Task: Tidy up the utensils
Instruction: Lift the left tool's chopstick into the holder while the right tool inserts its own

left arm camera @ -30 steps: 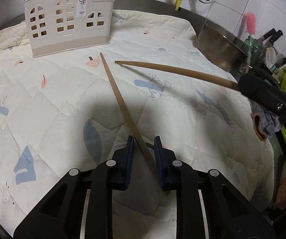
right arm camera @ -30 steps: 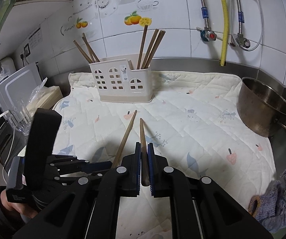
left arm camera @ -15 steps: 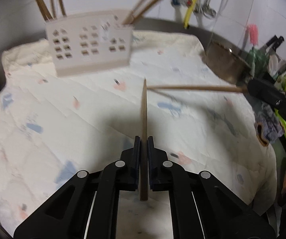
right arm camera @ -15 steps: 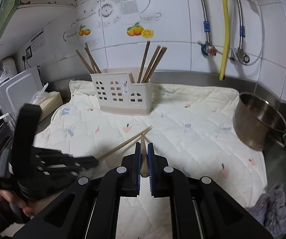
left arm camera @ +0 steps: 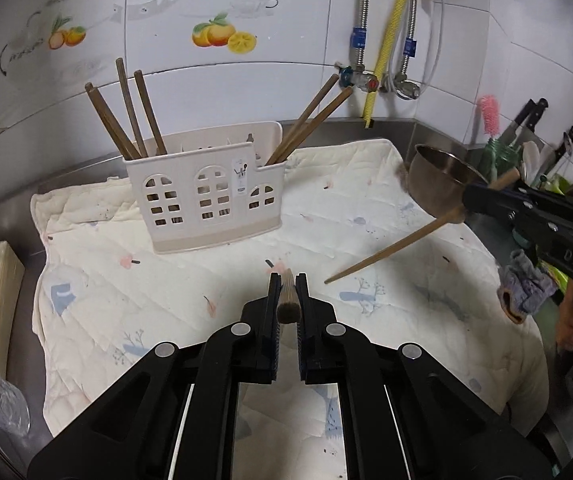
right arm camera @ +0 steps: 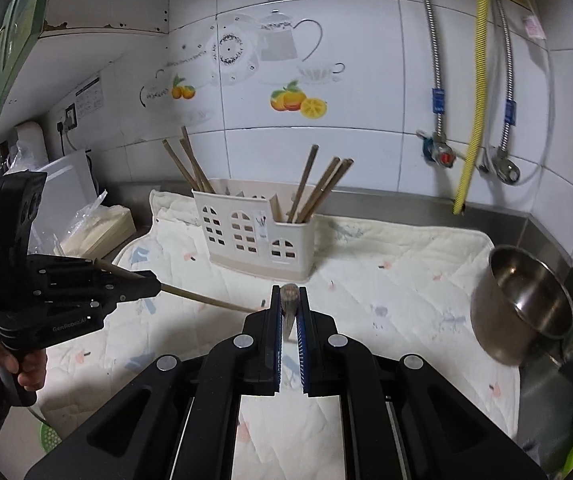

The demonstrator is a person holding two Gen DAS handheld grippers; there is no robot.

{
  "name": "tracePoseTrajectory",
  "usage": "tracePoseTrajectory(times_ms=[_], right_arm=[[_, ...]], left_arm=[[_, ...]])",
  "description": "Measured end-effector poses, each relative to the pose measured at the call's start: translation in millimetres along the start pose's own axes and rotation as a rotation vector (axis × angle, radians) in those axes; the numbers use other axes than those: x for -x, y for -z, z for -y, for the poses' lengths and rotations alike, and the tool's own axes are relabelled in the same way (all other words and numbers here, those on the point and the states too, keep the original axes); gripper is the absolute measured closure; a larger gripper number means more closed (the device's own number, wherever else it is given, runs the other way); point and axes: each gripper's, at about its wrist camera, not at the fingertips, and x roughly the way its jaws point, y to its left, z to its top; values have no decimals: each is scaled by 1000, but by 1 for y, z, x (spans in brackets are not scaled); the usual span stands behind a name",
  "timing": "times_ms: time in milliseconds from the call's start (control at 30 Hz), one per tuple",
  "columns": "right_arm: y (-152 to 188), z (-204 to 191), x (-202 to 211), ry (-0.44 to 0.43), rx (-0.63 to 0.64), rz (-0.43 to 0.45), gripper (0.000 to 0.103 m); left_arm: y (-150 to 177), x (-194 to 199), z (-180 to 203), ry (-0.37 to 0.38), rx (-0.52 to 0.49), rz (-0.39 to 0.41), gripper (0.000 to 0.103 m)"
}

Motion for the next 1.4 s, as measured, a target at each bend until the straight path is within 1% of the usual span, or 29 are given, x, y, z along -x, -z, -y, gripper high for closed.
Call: tracePoseTrajectory(times_ms=[167,233,367,567,733,833,1000,1067,1200,1400], right_arm=[[-17,1,-8,-31,9,-5,96],[-27,1,-9,-43,15,1,96],[-58,0,-7,-53,42,35,96],[-106,-1,-9,-79,65,78,96],[-141,-6,-18,-73,96,116,96],[-162,-8,-27,-78,90,145,96],[-184,-8,-47,-74,73,171,96],[-191,-8,-57,-65,65,180,97],[-203,-7,-75,-42,59,200,97],[-211,-2,-102,-25,19,212,96]], left_arm=[[-7,1,-6,14,1,7,97],[-16,6,-8,17,-1,23,97],[-40,16,-13,20,-11,57,97],[-74,30,-22,-5,-31,101,97],[-111,48,-30,-40,-54,166,97],[-134,58,-36,-63,-59,203,97],[-165,67,-53,-84,-42,258,97],[-173,67,-58,-100,-41,272,97],[-180,57,-70,-110,-25,269,97],[-175,29,-87,-114,5,216,97]])
